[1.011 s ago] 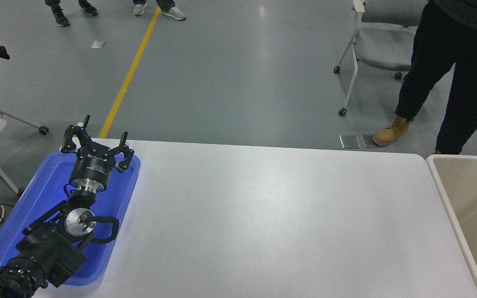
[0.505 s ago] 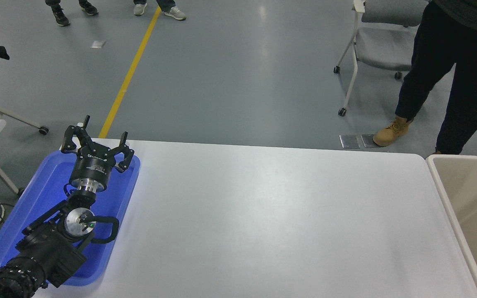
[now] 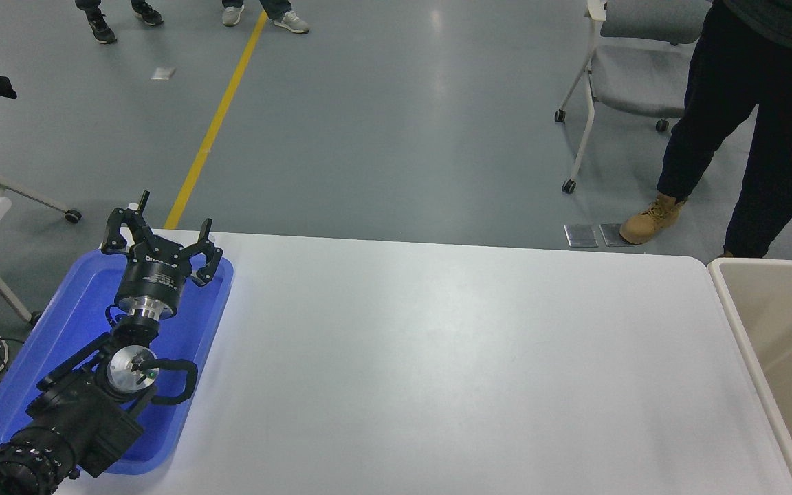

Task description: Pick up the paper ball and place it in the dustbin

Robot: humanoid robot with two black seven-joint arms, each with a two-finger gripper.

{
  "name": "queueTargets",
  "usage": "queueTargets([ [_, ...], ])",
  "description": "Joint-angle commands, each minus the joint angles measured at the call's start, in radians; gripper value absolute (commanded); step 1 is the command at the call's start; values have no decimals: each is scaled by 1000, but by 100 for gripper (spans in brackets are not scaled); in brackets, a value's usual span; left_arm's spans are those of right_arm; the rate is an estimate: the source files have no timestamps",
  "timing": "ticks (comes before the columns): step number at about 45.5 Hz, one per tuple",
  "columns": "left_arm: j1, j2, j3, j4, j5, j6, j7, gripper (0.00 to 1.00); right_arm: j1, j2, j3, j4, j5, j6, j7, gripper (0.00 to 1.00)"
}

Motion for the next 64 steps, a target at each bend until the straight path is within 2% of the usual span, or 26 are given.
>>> queueTargets([
  [1, -1, 0, 0, 0, 0, 0, 0, 100, -14, 7, 18, -4, 2, -4, -1, 0],
  [2, 0, 0, 0, 0, 0, 0, 0, 100, -14, 7, 20, -4, 2, -2, -1, 0],
  [4, -1, 0, 0, 0, 0, 0, 0, 100, -14, 7, 20, -4, 2, -4, -1, 6],
  [6, -1, 0, 0, 0, 0, 0, 0, 100, -14, 7, 20, -4, 0, -2, -1, 21],
  [9, -1, 0, 0, 0, 0, 0, 0, 100, -14, 7, 20, -4, 0, -2, -11, 53],
  [10, -1, 0, 0, 0, 0, 0, 0, 100, -14, 7, 20, -4, 0, -2, -16, 61],
  [14, -1, 0, 0, 0, 0, 0, 0, 100, -14, 7, 18, -4, 0, -2, -24, 73],
  [18, -1, 0, 0, 0, 0, 0, 0, 100, -14, 5, 18, -4, 0, -13, -24, 100],
  [37, -1, 0, 0, 0, 0, 0, 0, 100, 37, -4, 66, 11, 0, -19, -24, 100],
  [64, -1, 0, 0, 0, 0, 0, 0, 100, 258, -4, 866, 59, 0, -15, -13, 100],
])
